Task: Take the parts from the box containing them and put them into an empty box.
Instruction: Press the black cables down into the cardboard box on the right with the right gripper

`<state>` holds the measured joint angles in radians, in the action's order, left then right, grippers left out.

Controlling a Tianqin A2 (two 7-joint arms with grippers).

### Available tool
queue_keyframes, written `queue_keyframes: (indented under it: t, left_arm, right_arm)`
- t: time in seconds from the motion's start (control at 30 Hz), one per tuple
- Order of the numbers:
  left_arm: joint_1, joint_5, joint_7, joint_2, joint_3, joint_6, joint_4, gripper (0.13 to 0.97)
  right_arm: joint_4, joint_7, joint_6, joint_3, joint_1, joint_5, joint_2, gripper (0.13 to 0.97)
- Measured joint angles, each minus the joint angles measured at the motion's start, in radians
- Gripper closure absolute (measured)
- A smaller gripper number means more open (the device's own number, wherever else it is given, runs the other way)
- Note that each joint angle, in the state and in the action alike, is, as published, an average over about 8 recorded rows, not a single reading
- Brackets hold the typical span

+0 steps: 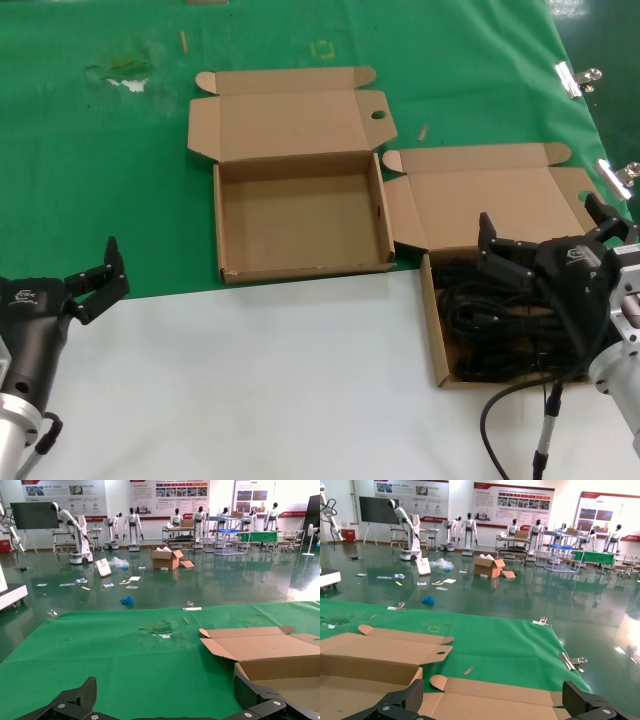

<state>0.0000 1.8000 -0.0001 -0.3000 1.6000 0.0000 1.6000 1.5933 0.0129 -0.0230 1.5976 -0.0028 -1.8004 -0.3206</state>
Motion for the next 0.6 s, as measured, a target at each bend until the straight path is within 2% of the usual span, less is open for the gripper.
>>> queue_keyframes:
  t: [0.6]
  left_arm:
    - [0.000,0.000,0.000,0.000,0.000,0.000,0.000,0.132]
  right_arm:
    - [0.000,0.000,0.000,0.000,0.000,0.000,0.000,0.129]
